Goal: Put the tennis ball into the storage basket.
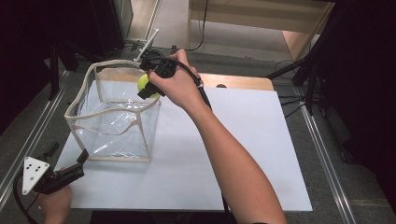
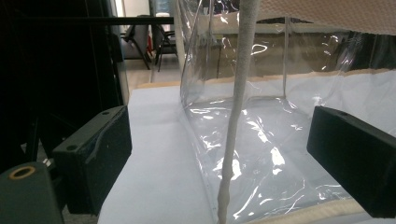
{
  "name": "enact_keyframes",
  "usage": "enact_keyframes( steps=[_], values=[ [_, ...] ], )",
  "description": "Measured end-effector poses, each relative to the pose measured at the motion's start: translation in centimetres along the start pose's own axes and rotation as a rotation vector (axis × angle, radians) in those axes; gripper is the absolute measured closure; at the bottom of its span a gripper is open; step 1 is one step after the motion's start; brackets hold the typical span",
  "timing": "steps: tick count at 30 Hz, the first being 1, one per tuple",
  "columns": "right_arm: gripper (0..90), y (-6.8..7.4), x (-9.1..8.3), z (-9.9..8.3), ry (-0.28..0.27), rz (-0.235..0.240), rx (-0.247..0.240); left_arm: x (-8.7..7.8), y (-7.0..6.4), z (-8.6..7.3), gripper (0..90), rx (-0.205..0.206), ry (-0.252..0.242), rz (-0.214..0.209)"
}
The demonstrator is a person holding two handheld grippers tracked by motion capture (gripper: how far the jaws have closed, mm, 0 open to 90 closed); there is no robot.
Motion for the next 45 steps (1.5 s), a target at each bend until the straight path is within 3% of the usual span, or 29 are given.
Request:
enact_keyframes(
  steps=[31, 36, 37, 40, 41, 44, 45],
  values=[
    [23.9, 0.9, 3.6, 0.5, 0.032, 0.036, -0.005, 0.1, -0.1, 0.0, 6.9, 0.008, -0.003, 0.0],
    [23.7, 1.0, 4.1, 0.2, 0.06, 0.044, -0.004, 0.1, -0.1, 0.0, 6.9, 0.009, -0.003, 0.001],
    [23.5, 1.0, 4.2, 0.1, 0.066, 0.025, -0.003, 0.1, -0.1, 0.0, 6.9, 0.009, -0.003, 0.001],
    [21.1, 1.0, 4.5, -0.1, 0.063, 0.026, -0.002, 0.1, -0.1, 0.0, 6.9, 0.009, -0.001, 0.002],
    [12.4, 0.9, 4.3, 0.0, 0.039, -0.005, 0.007, 0.1, -0.1, 0.0, 6.9, 0.01, -0.001, 0.002],
    [10.8, 0.8, 3.8, 0.2, 0.015, -0.011, 0.016, 0.0, -0.1, 0.0, 6.9, 0.011, 0.003, 0.005],
    [9.6, 0.7, 3.4, 0.3, -0.01, -0.033, 0.015, 0.0, -0.1, 0.0, 6.9, 0.014, 0.003, 0.005]
  ],
)
Point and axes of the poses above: each handheld gripper's, and its own axes: x roughly forward along the jaws, z roughly out of its top, y roughly to its left, the point moved 6 cm from there along x, roughly forward along the jaws, and after that the axes turned 1 degree about -y, right-handed, at the moved point
